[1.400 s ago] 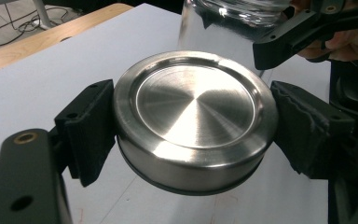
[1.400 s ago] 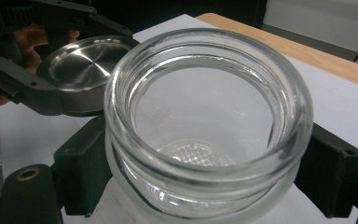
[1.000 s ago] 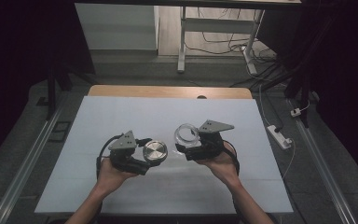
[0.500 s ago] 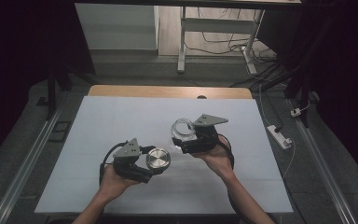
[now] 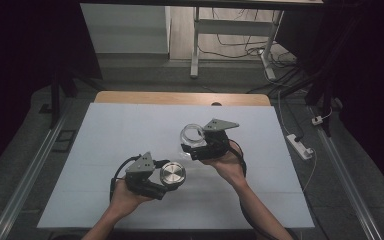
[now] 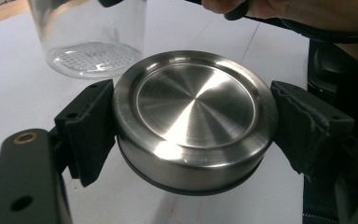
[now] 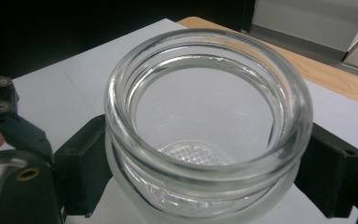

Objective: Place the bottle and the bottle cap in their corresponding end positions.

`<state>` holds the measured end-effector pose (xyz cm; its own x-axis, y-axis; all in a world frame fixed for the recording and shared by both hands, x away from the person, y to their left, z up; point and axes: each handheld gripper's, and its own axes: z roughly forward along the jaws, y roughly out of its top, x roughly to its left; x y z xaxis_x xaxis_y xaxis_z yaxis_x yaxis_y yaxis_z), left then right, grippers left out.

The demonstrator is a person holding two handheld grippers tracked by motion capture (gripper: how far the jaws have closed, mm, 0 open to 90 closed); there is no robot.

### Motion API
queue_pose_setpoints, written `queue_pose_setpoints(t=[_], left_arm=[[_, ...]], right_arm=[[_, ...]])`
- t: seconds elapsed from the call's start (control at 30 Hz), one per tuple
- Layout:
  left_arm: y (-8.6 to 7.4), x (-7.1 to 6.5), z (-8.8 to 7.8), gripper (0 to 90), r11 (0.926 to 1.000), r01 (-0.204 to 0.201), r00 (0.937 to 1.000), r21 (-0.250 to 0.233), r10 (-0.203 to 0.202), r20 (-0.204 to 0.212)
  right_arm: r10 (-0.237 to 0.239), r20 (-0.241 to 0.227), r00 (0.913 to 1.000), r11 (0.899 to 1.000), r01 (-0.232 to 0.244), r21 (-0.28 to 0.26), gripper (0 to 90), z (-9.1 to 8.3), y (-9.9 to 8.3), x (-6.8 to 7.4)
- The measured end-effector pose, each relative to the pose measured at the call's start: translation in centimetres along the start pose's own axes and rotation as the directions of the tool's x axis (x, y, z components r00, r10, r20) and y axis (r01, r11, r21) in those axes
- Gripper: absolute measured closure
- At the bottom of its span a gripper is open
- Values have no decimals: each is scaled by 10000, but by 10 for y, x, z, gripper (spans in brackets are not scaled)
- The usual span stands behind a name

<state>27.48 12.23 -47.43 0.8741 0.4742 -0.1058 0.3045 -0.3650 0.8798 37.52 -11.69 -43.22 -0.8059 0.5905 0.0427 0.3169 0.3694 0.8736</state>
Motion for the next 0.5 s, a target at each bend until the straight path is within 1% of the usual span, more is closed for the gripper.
queue_pose_setpoints(t=[0.17, 0.2, 0.33, 0.37, 0.5], left_arm=[[-2, 0, 4, 195, 10000, 20, 10000, 34, -21, 26], [-3, 0, 5, 195, 10000, -3, 10000, 48, 2, 22], [-5, -1, 8, 195, 9999, -114, 9999, 127, 114, -14], [-6, -1, 9, 195, 9998, -127, 9999, 140, 128, -22], [-9, 0, 14, 195, 9995, -126, 9999, 282, 128, -65]], right_arm=[[24, 23, 10000, 10000, -24, 24, 151, 7, 1, -4], [84, 30, 10000, 10000, -84, 35, 151, 9, 1, -5], [77, 83, 9999, 9999, -77, 92, 151, 16, 2, -7], [86, 117, 9999, 9999, -87, 123, 151, 20, 2, -9], [100, 190, 9998, 9999, -103, 137, 151, 26, 4, -12]])
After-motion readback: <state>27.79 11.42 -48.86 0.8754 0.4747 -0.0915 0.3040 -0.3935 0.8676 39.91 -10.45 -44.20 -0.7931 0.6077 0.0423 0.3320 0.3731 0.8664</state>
